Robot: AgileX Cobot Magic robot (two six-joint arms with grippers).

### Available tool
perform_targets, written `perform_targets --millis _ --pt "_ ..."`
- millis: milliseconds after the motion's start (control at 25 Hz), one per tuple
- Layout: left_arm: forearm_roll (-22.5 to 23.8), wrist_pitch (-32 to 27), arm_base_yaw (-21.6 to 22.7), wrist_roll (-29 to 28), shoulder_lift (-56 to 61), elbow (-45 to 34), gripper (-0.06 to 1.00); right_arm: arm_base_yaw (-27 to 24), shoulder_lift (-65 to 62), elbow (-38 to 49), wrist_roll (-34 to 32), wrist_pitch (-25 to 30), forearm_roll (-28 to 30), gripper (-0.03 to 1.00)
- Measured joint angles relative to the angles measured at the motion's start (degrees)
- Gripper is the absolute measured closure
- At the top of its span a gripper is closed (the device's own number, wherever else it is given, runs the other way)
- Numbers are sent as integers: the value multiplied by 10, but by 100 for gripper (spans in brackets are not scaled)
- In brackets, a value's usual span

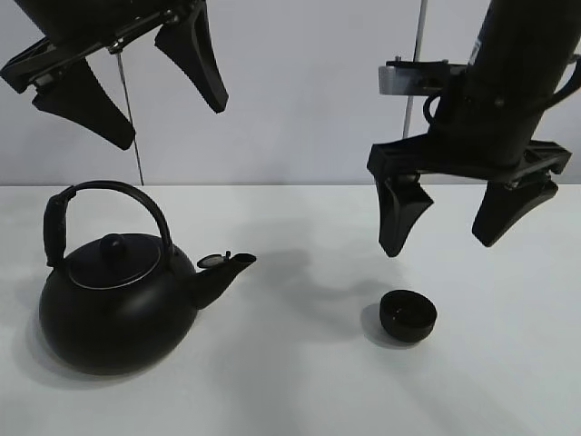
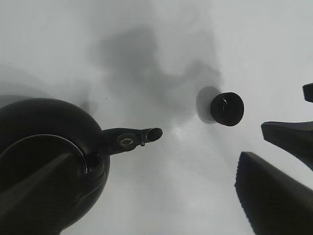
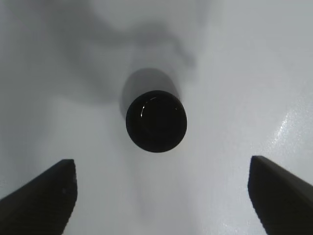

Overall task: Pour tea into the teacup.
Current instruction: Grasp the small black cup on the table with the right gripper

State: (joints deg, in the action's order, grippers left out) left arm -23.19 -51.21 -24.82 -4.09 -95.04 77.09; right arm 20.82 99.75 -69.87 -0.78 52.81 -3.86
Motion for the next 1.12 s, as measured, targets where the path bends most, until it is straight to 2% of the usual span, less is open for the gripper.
perform_targets --millis 120,280,640,1000,1120 --pt "0 0 0 0 0 0 31 0 0 40 8 -54 4 32" --pt "0 0 0 0 0 0 31 1 0 61 16 -92 13 32" --pt "0 0 0 0 0 0 31 36 60 62 21 -111 25 32" --pt "0 0 0 0 0 0 31 39 99 62 4 -153 43 32" --pt "0 0 0 0 0 0 31 39 108 62 -2 -154 45 39"
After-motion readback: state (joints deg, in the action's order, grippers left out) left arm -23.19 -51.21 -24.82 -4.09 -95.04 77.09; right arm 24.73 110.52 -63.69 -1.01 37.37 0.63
